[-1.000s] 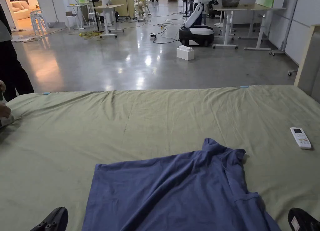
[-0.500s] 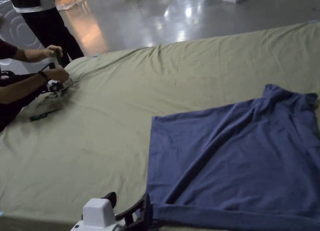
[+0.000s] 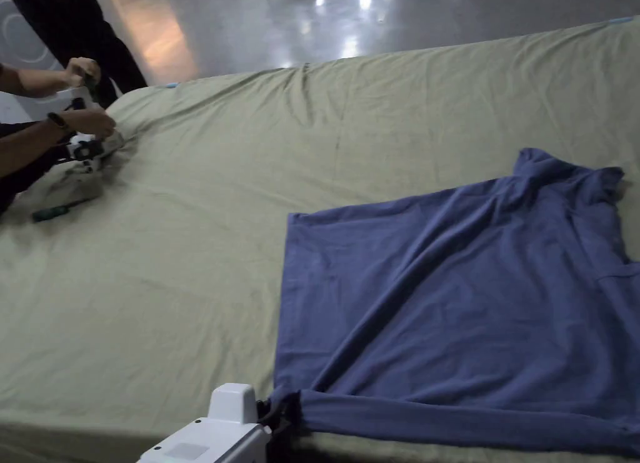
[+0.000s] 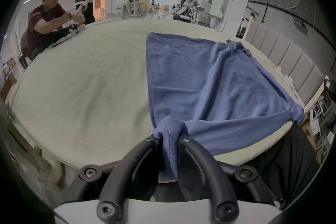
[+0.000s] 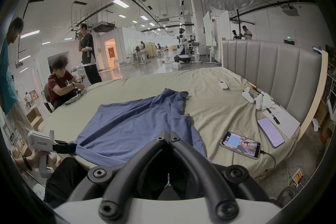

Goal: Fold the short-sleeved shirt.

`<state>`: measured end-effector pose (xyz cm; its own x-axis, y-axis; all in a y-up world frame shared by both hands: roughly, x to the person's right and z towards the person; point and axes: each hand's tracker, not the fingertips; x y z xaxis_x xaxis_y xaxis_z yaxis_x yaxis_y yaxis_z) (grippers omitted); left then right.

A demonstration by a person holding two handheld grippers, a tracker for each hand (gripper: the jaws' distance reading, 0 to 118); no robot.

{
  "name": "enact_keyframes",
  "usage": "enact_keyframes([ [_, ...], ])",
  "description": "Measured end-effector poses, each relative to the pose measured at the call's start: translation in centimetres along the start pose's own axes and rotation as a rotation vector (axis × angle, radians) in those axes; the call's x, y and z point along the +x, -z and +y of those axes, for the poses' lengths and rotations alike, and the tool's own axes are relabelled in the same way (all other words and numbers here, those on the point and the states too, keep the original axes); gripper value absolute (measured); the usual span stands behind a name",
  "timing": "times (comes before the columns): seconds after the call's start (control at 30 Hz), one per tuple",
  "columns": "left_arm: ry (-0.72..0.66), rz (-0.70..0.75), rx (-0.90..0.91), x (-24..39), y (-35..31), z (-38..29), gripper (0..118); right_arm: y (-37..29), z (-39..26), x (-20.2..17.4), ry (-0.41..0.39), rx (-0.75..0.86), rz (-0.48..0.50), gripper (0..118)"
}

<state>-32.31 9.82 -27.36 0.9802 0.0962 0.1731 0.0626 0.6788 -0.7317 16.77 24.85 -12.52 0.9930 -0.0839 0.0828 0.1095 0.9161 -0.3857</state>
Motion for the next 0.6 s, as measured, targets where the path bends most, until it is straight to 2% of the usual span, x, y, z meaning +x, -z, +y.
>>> enact_keyframes([
  [0.03,0.042,0.001,-0.007,0.3,-0.1,0.1,9,-0.1,-0.1,0.3,0.004,-0.006,-0.007,0],
  [0.1,0.116,0.038,-0.037,1.2,0.2,0.4,9,-0.1,-0.4,1.1,0.012,-0.026,-0.027,0],
  [0.2,0.112,0.042,-0.067,1.5,0.9,0.9,9,1.1,-2.4,4.0,0.042,-0.097,-0.09,1],
  [0.23,0.107,0.042,-0.071,1.4,1.0,0.9,9,2.0,-2.9,4.9,0.062,-0.146,-0.105,6],
  [0.3,0.11,0.039,-0.072,1.1,1.0,0.8,9,4.6,-2.5,5.7,0.069,-0.315,-0.141,71],
  [0.33,0.121,0.041,-0.067,1.1,0.9,0.8,9,5.6,-3.1,6.1,0.064,-0.372,-0.141,95],
  [0.37,0.121,0.041,-0.06,1.1,0.8,0.6,9,6.6,-4.2,6.5,0.069,-0.384,-0.155,95],
  [0.4,0.114,0.042,-0.056,1.3,0.7,0.7,9,7.3,-5.0,6.8,0.08,-0.356,-0.143,88],
  [0.43,0.107,0.042,-0.054,1.7,0.4,0.8,9,7.8,-5.5,7.1,0.099,-0.374,-0.137,85],
  [0.53,0.105,0.049,-0.058,2.0,0.2,1.1,9,10.1,-7.3,8.1,0.157,-0.45,-0.066,85],
  [0.57,0.11,0.051,-0.059,2.2,0.1,1.2,9,10.9,-7.7,8.3,0.148,-0.473,-0.075,74],
  [0.6,0.112,0.053,-0.06,2.3,0.0,1.3,9,11.4,-7.9,8.4,0.14,-0.472,-0.079,53],
])
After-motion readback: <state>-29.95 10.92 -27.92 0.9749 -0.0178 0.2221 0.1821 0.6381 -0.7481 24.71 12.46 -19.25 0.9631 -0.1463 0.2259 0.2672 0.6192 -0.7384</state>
